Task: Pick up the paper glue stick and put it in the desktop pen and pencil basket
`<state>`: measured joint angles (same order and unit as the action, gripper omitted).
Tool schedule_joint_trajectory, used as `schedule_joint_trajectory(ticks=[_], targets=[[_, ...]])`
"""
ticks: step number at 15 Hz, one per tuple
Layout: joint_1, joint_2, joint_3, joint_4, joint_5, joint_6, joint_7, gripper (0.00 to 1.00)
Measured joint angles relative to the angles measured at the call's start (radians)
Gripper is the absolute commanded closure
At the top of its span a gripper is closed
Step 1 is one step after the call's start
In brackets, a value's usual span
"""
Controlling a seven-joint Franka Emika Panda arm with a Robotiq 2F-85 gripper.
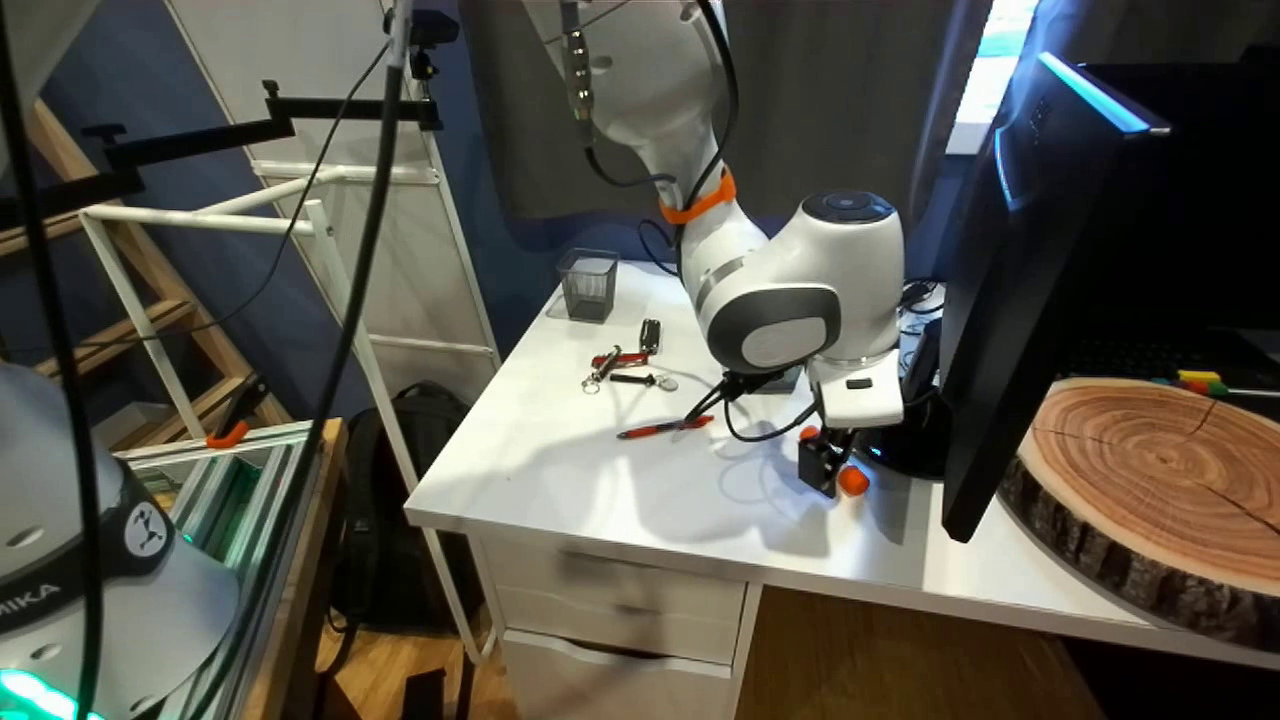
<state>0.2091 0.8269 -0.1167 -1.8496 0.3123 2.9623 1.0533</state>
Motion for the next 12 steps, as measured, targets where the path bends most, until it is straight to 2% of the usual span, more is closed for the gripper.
schedule_joint_trajectory(ticks=[10, 11, 12], targets=[[0.062, 0.033, -0.083, 0.058, -0.011, -0.136, 0.091, 0.89], [0.065, 0.027, -0.084, 0.058, -0.012, -0.150, 0.093, 0.94], [0.064, 0.017, -0.078, 0.057, -0.013, -0.158, 0.091, 0.92]])
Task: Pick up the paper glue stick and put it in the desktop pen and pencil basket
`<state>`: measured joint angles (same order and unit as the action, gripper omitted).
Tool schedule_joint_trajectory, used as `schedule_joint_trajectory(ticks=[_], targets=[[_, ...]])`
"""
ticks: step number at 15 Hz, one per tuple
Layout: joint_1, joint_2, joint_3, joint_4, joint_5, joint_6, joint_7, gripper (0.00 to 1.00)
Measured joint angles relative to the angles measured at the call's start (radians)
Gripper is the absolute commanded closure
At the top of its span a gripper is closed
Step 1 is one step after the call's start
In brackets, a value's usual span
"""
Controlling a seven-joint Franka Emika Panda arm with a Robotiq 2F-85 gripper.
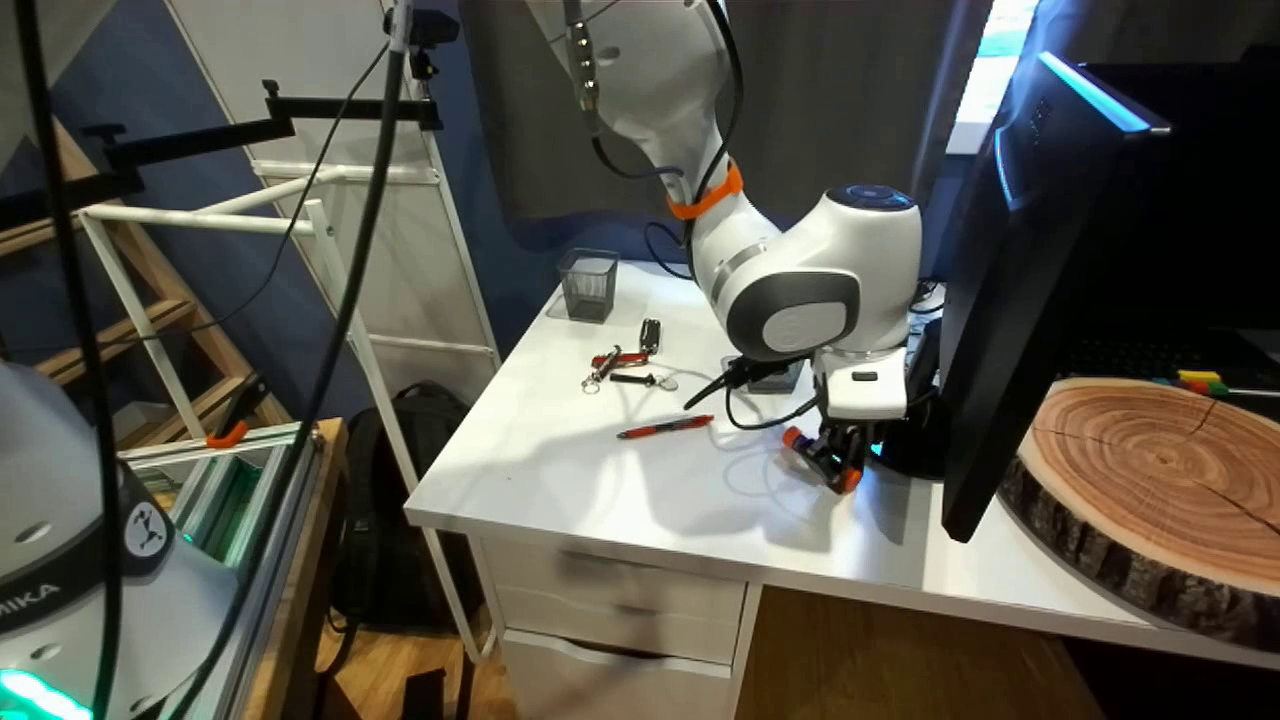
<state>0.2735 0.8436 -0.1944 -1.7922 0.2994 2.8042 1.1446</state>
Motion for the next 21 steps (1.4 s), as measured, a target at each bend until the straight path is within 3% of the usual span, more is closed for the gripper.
schedule_joint_trajectory(ticks=[6, 9, 12, 17, 21], targets=[[0.013, -0.207, 0.054, -0.080, -0.107, -0.024, -0.129, 0.92], [0.069, -0.351, 0.010, -0.136, -0.262, -0.098, -0.139, 0.92], [0.111, -0.434, 0.005, -0.159, -0.413, -0.069, -0.132, 0.92], [0.196, -0.379, -0.027, -0.144, -0.588, 0.156, -0.111, 0.92], [0.268, -0.260, -0.093, -0.079, -0.603, 0.222, -0.108, 0.92]])
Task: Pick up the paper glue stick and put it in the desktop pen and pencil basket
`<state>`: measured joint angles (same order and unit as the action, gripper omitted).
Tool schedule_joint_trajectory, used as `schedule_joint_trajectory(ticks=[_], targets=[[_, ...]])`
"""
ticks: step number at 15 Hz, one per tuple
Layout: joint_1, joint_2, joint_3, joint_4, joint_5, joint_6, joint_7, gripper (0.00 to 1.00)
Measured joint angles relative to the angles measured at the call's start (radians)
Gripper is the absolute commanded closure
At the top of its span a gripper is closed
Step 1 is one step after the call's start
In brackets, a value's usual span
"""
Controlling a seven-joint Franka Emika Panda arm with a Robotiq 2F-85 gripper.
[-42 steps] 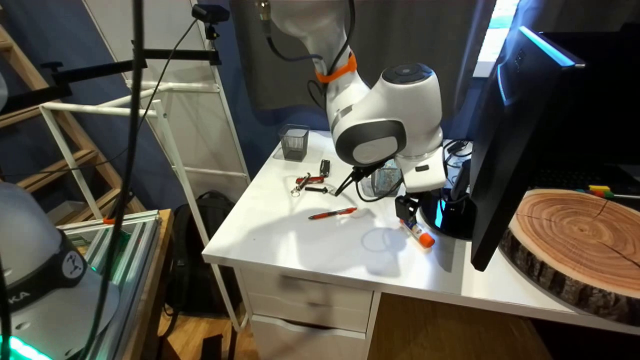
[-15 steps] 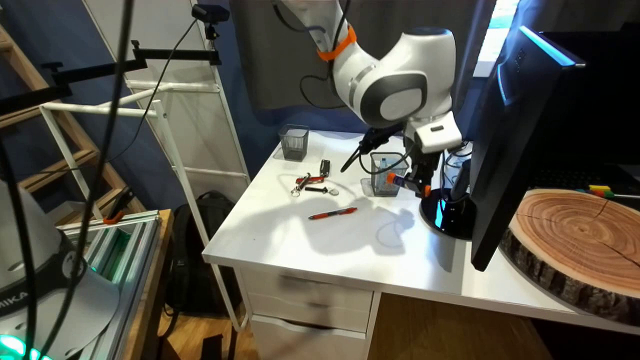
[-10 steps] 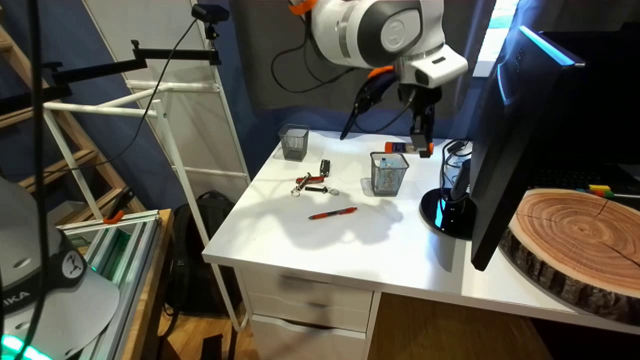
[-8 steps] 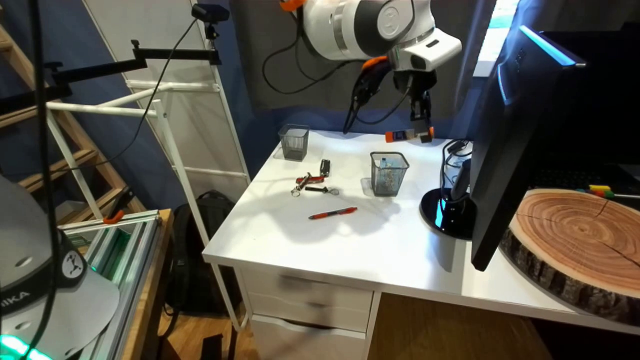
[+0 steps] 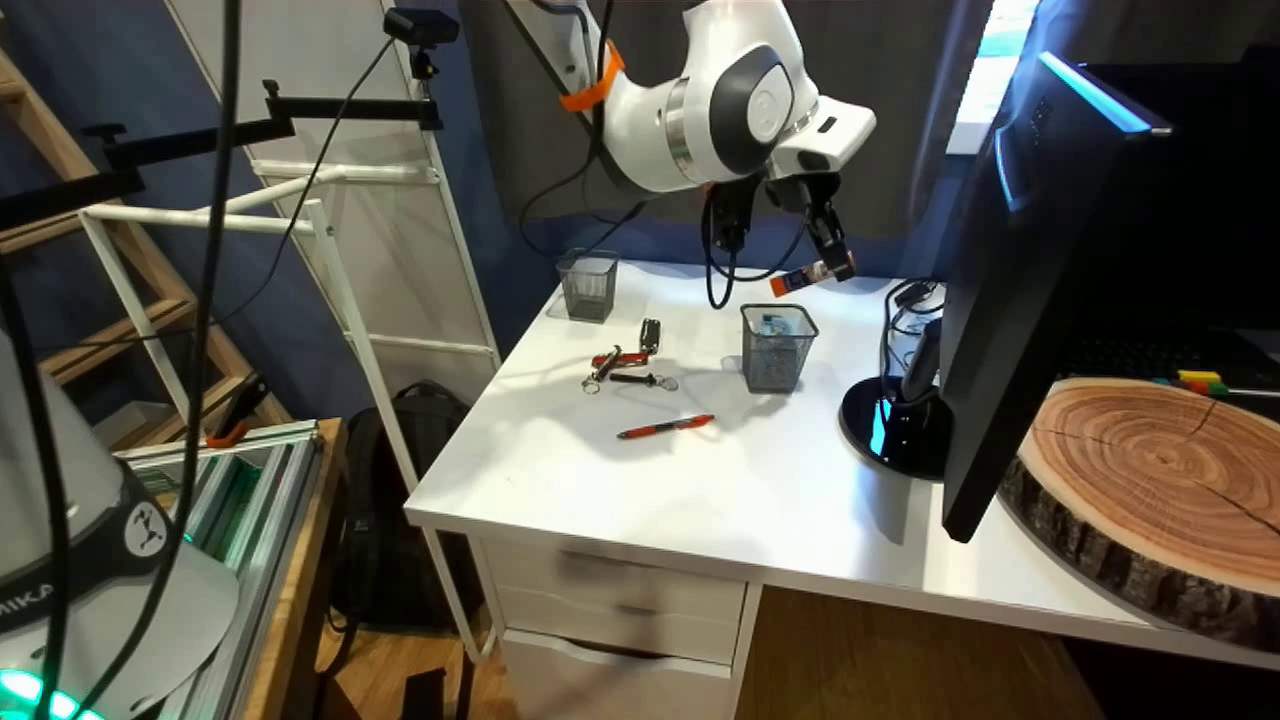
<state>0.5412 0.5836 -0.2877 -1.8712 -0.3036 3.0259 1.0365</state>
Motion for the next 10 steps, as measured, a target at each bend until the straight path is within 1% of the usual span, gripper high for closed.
schedule_joint_trajectory(ticks=[3, 4, 5, 6, 7, 9, 10], targets=[[0.047, 0.077, -0.045, 0.048, 0.007, 0.000, -0.005, 0.92], [0.063, 0.098, -0.056, 0.061, 0.007, 0.000, -0.007, 0.44], [0.080, 0.115, -0.068, 0.072, 0.008, 0.000, -0.007, 0.42], [0.098, 0.127, -0.079, 0.078, 0.010, -0.001, -0.007, 0.36], [0.115, 0.135, -0.090, 0.081, 0.012, -0.001, -0.007, 0.28], [0.154, 0.141, -0.119, 0.082, 0.018, -0.001, -0.007, 0.16], [0.174, 0.141, -0.139, 0.082, 0.025, -0.001, -0.006, 0.08]])
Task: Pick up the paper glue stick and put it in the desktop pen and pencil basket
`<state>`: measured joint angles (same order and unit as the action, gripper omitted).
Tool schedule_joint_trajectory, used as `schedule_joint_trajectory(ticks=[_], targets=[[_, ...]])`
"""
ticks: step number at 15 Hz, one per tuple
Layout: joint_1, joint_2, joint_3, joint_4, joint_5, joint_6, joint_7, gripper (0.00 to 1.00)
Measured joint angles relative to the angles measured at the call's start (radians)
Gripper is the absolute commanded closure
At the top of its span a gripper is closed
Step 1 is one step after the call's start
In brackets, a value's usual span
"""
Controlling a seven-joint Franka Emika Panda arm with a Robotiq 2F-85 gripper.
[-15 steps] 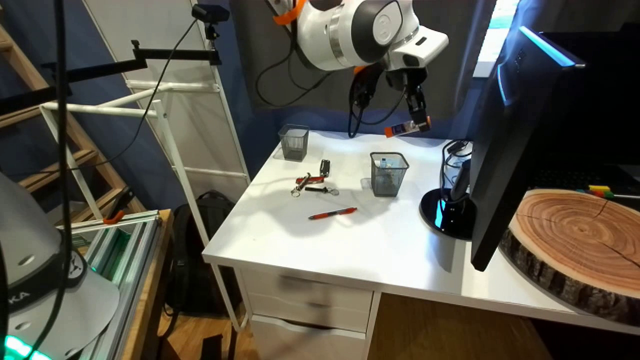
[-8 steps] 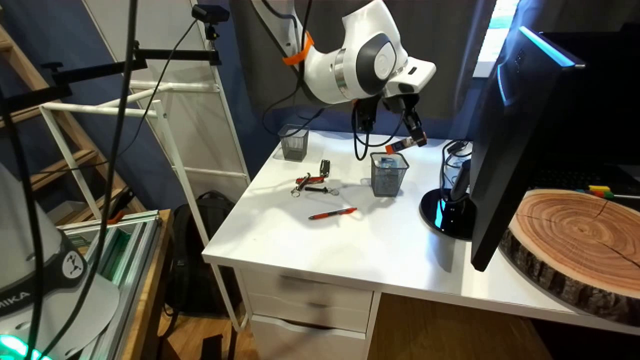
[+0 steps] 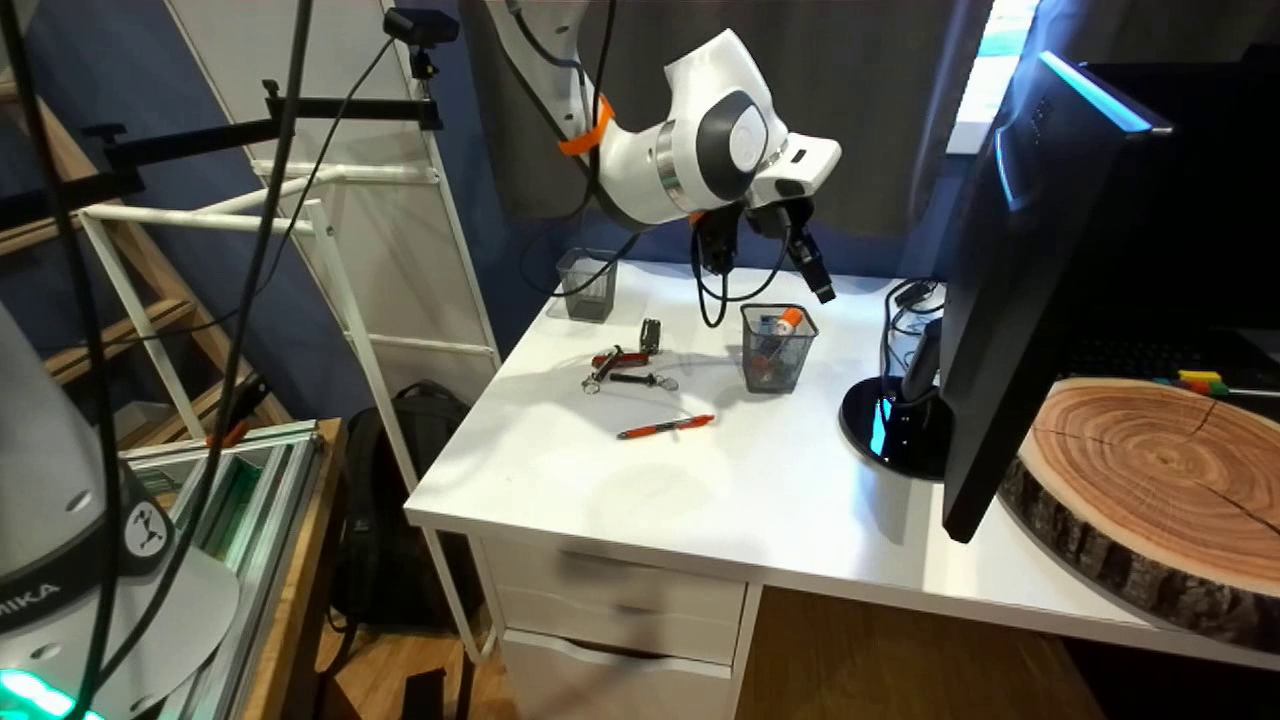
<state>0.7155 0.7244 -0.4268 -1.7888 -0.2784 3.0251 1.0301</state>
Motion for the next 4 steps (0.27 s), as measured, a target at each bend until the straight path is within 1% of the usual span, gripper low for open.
schedule_joint_trajectory(ticks=[1, 2, 3, 4], targets=[[0.015, -0.004, -0.018, 0.000, 0.017, 0.002, 0.002, 0.02], [0.015, -0.017, -0.022, -0.001, 0.052, 0.009, 0.004, 0.00], [0.000, -0.042, -0.012, -0.006, 0.091, 0.012, -0.003, 0.00], [-0.032, -0.079, 0.012, -0.019, 0.124, 0.020, -0.022, 0.00]])
